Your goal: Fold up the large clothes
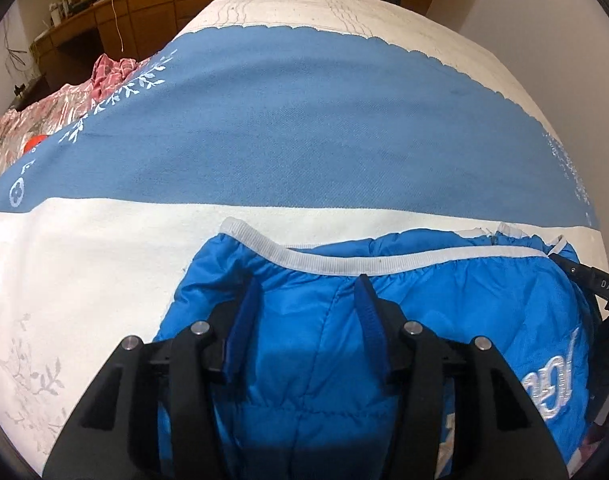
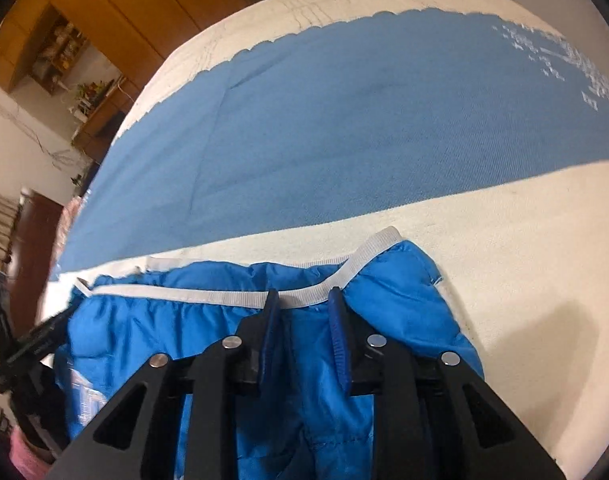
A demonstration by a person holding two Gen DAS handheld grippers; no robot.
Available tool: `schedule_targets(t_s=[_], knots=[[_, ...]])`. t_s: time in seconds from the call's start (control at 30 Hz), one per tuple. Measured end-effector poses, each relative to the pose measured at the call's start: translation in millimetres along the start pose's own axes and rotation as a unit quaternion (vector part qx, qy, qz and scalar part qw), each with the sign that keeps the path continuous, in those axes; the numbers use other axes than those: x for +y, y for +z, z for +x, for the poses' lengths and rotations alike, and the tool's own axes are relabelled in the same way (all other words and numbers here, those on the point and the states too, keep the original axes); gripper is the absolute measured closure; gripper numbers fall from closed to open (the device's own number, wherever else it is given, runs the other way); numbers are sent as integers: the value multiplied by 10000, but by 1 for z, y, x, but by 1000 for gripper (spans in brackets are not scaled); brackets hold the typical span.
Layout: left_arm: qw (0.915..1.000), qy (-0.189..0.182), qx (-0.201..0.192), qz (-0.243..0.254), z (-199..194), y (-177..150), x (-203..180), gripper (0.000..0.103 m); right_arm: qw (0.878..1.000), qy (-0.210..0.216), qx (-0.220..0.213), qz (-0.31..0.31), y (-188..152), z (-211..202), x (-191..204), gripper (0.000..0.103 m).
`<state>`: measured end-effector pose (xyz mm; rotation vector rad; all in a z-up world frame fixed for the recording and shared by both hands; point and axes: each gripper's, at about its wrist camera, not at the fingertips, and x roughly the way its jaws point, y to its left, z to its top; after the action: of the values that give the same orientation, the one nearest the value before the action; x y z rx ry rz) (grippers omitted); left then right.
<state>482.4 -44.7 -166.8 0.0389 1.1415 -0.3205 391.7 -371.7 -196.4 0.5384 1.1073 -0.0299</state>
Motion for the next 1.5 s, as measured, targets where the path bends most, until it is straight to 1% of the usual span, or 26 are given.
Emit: schedule_targets(t_s=[0.07,0.17,0.23,0.3,0.4,0.47,0.57,0.63,0.67,0.7,0.73,0.77,0.8,0.87,0.93,1.0,1.03,1.1,1.2,1.27,1.33,1.37,1.4,1.43,1.47,1.5], knots=[[10000,34,-37,12,-12,-3,2,55,9999,68,-102,11,-3,-15,0,76],[9999,4,-129,91,-28,-15,10,52,9991,25,-288,-309,-25,-43,4,76],[9999,-49,-129,76,-28,-27,19,52,9993,-26,-232,-288,-31,-42,-1,76],[9998,-103,-170,-38,-18,-34,26,51,9996,-32,-176,-210,-36,-28,-12,77],[9995,164,-252,121,-11,-36,18,50,9990,43,-382,-236,-37,-21,-18,76],[9993,281,-194,181,-14,-34,14,50,9989,47,-366,-302,-38,-24,-17,76],[9996,167,-222,57,-39,-38,23,51,9985,206,-404,-301,-49,-55,-21,74],[9992,191,-345,6,-66,-47,37,42,9976,302,-560,-262,-59,-88,-32,63],[9990,174,-404,-27,-77,-53,45,34,9976,334,-580,-203,-60,-97,-37,53],[9989,157,-440,-92,-90,-62,58,33,9972,416,-602,-124,-67,-112,-46,47],[9988,159,-435,-175,-98,-69,70,32,9972,460,-581,-87,-72,-122,-54,44],[9987,126,-404,-281,-103,-77,81,31,9974,461,-548,-74,-74,-126,-58,38],[9986,55,-354,-399,-105,-83,91,28,9979,446,-467,-46,-80,-131,-65,30],[9967,-195,-167,-764,-105,-98,114,27,9987,432,-263,23,-88,-132,-77,25],[9940,-423,-44,-1007,-102,-113,129,24,9991,379,-57,171,-99,-127,-88,24],[9917,-567,-36,-1152,-99,-127,136,21,9985,402,50,359,-105,-120,-99,22],[9899,-715,-22,-1223,-96,-130,137,21,9976,490,117,466,-106,-116,-103,22],[9858,-1028,18,-1328,-90,-133,139,21,9935,839,315,700,-107,-102,-107,22],[9816,-1355,119,-1339,-78,-130,129,19,9908,992,461,795,-105,-84,-104,21],[9800,-1445,246,-1350,-66,-124,122,18,9864,1222,548,952,-103,-71,-103,21],[9816,-1343,384,-1305,-54,-118,112,17,9856,1274,509,990,-99,-66,-100,24],[9822,-1275,419,-1314,-50,-116,109,20,9860,1241,515,987,-98,-65,-99,35],[9825,-1238,413,-1329,-48,-115,106,35,9856,1260,552,982,-96,-65,-97,50],[9821,-1288,406,-1315,-50,-113,101,46,9834,1396,573,1006,-96,-66,-96,58],[9818,-1331,416,-1292,-53,-113,97,62,9821,1489,569,1003,-96,-70,-94,70],[9824,-1313,406,-1268,-57,-112,93,73,9824,1500,552,962,-96,-73,-93,76]])
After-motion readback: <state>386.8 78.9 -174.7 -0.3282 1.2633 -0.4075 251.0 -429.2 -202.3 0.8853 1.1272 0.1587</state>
